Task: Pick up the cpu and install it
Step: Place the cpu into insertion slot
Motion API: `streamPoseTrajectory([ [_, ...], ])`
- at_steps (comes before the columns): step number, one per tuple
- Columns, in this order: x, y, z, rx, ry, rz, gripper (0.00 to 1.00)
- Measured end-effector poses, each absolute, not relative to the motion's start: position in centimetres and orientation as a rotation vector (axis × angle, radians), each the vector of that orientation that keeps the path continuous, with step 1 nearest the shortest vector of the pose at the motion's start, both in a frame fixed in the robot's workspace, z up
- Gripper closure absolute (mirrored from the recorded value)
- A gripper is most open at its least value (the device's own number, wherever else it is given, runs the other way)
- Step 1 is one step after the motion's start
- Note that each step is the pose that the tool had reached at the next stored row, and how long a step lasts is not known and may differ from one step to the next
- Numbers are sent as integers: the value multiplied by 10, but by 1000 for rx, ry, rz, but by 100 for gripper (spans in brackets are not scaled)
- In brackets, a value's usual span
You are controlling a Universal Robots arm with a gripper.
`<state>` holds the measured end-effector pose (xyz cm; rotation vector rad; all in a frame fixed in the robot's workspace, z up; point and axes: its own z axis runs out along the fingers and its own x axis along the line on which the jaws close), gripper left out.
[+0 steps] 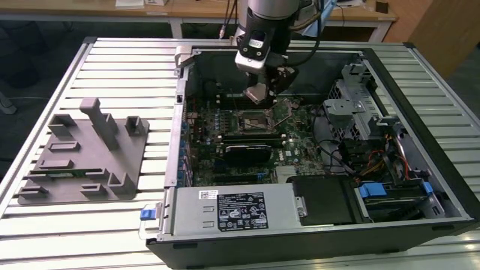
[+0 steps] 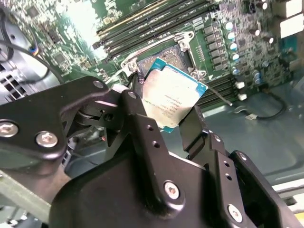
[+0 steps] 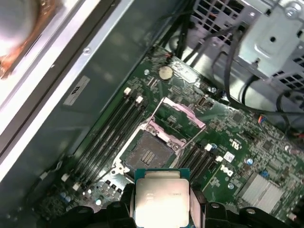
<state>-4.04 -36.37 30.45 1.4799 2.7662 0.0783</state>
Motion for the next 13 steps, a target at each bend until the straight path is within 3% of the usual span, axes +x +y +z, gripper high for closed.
streamPoseTrajectory([
  [13,-40,-364,303,1785,2573,77,46],
])
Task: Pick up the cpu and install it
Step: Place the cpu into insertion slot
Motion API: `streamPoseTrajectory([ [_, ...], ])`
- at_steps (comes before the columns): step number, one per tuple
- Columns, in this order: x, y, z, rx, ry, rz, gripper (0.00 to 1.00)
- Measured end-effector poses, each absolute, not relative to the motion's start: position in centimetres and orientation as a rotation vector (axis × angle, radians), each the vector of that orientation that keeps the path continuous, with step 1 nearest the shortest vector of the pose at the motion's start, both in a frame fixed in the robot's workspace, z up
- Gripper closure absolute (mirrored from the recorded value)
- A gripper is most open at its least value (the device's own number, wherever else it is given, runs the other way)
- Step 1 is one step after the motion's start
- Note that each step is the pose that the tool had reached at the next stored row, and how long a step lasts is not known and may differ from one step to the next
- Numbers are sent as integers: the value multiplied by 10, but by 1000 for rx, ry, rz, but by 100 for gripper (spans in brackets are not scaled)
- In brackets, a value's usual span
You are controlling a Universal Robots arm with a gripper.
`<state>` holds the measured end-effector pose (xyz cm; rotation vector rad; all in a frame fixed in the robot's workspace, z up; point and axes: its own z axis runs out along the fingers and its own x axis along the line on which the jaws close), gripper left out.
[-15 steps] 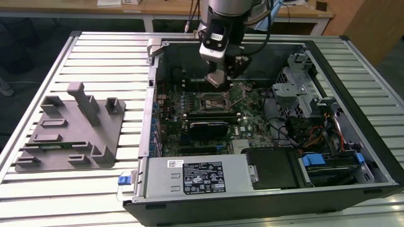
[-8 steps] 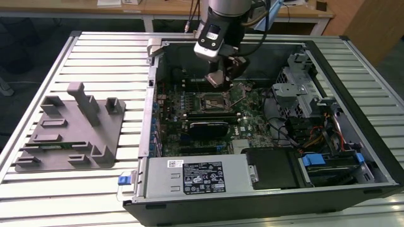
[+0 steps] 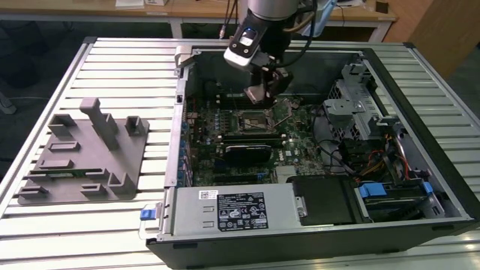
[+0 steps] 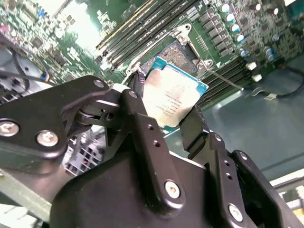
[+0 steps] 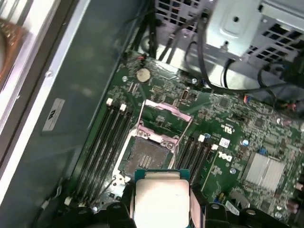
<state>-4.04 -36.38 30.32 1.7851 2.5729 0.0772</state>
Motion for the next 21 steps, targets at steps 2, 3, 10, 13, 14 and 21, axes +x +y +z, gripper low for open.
streamPoseTrajectory([
  [2,-40,-364,303,1829,2541,77,46],
  [3,-40,-364,303,1851,2524,77,46],
  [10,-40,-364,301,2006,2399,75,46],
  [13,-40,-364,300,2068,2344,75,46],
  [14,-40,-364,299,2087,2327,75,46],
  [21,-41,-364,293,2106,2309,74,46],
])
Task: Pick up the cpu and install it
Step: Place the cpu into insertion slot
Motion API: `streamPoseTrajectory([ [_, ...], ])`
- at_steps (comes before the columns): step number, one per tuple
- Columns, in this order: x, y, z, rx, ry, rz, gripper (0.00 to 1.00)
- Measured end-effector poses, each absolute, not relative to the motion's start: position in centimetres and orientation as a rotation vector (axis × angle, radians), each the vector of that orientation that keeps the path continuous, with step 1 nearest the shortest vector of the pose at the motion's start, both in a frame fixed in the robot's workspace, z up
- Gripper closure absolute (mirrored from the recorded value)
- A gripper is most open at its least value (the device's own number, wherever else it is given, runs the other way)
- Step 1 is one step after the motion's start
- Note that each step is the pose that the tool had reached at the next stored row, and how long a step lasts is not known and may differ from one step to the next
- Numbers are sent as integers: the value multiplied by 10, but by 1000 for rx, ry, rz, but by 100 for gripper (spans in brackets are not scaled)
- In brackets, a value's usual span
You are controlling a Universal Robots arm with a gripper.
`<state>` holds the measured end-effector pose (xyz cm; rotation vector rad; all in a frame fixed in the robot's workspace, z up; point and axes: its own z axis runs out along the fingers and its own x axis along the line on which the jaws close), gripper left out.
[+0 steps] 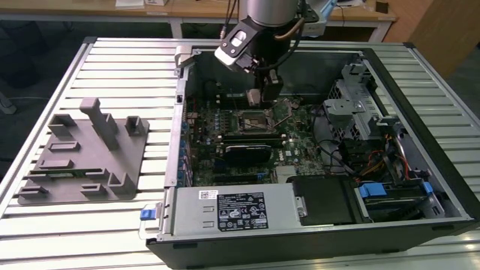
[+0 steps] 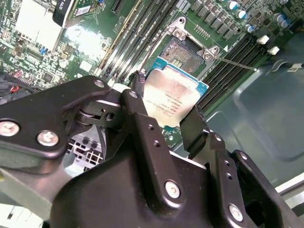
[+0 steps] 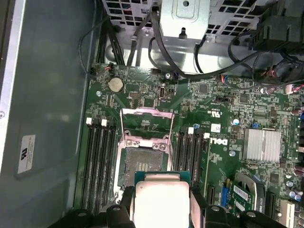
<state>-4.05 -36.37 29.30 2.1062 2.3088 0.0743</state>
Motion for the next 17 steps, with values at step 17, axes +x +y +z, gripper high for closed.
streamPoseTrajectory([
  [17,-41,-364,272,2111,2304,74,46],
])
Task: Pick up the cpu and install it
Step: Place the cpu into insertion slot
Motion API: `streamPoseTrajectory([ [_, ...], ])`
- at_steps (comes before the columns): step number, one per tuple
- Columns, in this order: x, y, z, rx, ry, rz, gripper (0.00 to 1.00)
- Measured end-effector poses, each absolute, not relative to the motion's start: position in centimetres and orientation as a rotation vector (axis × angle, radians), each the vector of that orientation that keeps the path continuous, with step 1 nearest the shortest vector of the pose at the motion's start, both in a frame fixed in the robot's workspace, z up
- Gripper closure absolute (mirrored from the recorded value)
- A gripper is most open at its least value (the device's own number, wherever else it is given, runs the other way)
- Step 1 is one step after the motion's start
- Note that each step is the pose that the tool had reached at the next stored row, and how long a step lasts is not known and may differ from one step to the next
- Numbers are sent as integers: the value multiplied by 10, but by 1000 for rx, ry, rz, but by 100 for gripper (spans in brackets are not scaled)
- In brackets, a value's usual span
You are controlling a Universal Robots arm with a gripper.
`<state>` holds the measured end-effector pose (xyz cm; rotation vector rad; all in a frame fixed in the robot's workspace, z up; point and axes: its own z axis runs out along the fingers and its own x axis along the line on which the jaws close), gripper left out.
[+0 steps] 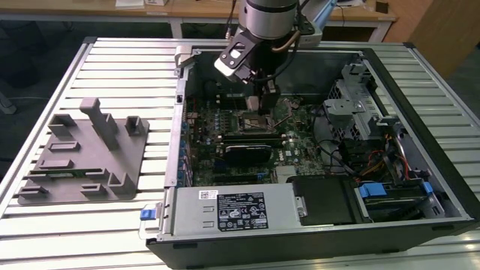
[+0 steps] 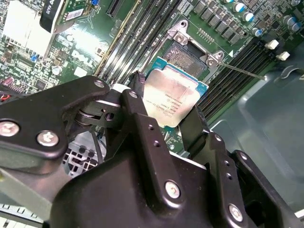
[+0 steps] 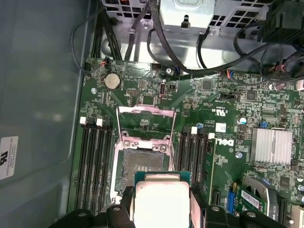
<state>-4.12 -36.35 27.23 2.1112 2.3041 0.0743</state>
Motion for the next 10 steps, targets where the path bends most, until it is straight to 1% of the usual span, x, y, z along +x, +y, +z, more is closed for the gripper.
streamPoseTrajectory([
  [10,-43,-360,263,2114,2302,74,46],
])
